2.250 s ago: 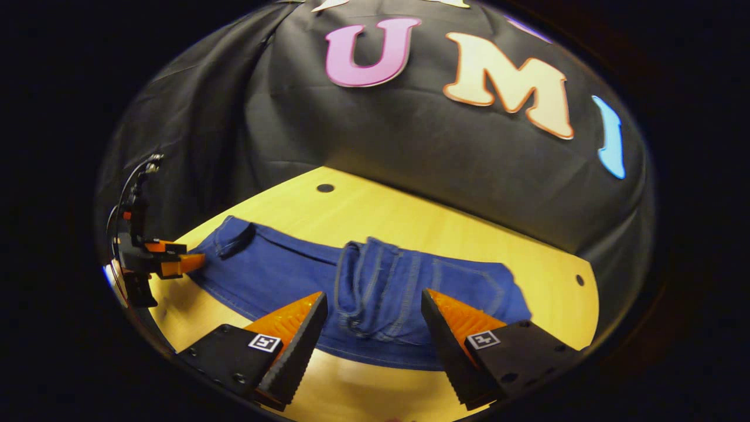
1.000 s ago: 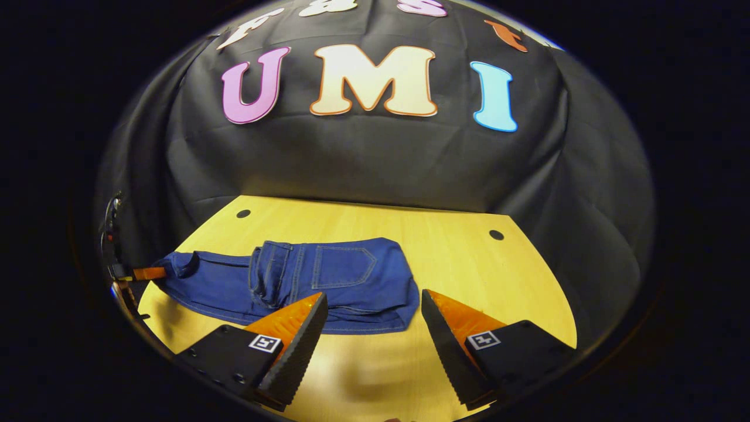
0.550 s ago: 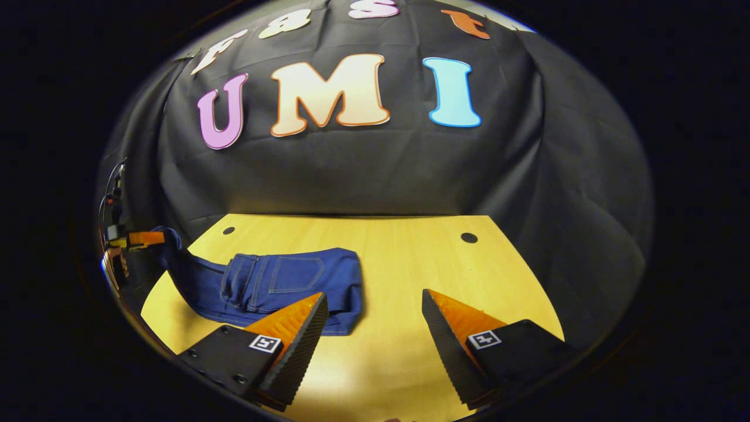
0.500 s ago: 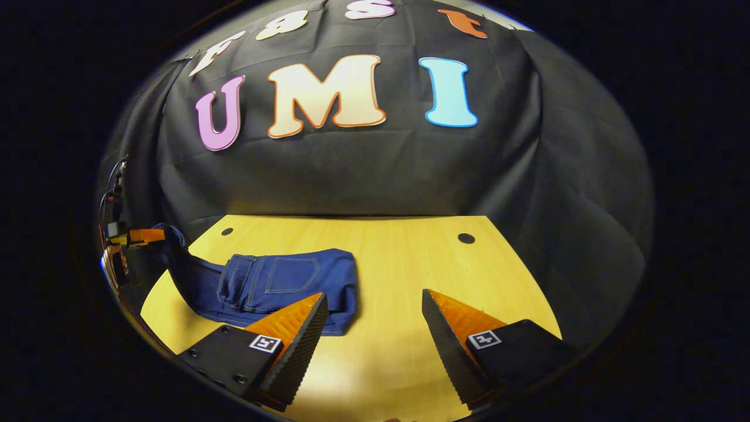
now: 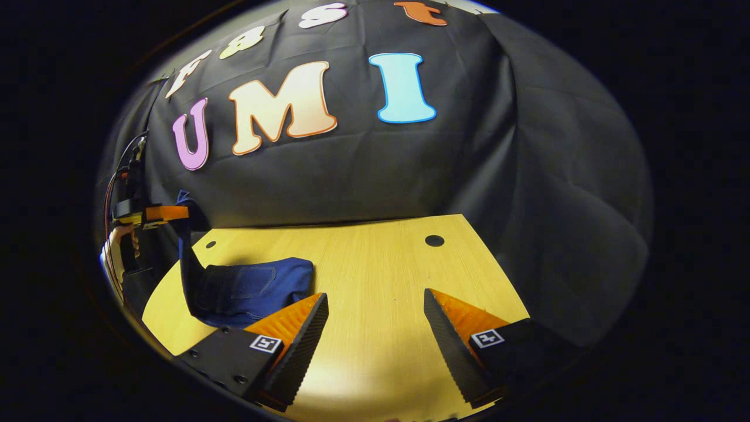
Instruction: Grasp the waist and the cuffs of the jeans and fold them to make the two legs overlap; first hold the waist and fold one-third of the jeans toward the cuffs, then hold the cuffs and fold the remaining one-third in the same direction to finish folding.
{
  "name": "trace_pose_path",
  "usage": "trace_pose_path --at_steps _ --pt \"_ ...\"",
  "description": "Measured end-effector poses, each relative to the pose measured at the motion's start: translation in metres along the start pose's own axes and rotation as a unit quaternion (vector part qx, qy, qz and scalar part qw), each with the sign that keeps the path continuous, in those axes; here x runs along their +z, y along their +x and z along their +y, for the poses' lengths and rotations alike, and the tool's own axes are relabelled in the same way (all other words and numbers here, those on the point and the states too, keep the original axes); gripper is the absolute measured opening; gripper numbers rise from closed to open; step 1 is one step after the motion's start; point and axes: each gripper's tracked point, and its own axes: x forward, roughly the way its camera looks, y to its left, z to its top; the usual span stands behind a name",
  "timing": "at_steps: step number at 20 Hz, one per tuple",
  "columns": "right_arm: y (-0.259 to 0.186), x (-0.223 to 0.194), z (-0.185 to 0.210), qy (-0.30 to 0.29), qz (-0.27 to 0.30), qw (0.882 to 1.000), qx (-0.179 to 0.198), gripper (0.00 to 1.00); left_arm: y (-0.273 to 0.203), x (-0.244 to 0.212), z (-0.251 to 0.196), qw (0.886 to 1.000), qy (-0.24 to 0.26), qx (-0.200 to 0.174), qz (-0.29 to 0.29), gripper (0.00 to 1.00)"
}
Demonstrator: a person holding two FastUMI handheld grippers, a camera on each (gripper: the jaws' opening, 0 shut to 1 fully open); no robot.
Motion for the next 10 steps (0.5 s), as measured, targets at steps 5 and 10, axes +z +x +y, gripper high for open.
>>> trace_pose_path --at_steps 5,10 --pt "0.0 -0.013 -0.03 0.008 0.01 1.0 -0.005 0.99 0.029 -0.058 -0.074 0.996 0.055 -0.027 0.061 0.0" --pt "0.005 -0.024 -0.045 0.016 0.024 1.0 -0.007 0.99 0.018 -0.14 -0.105 0.982 0.143 -0.024 0.12 0.0"
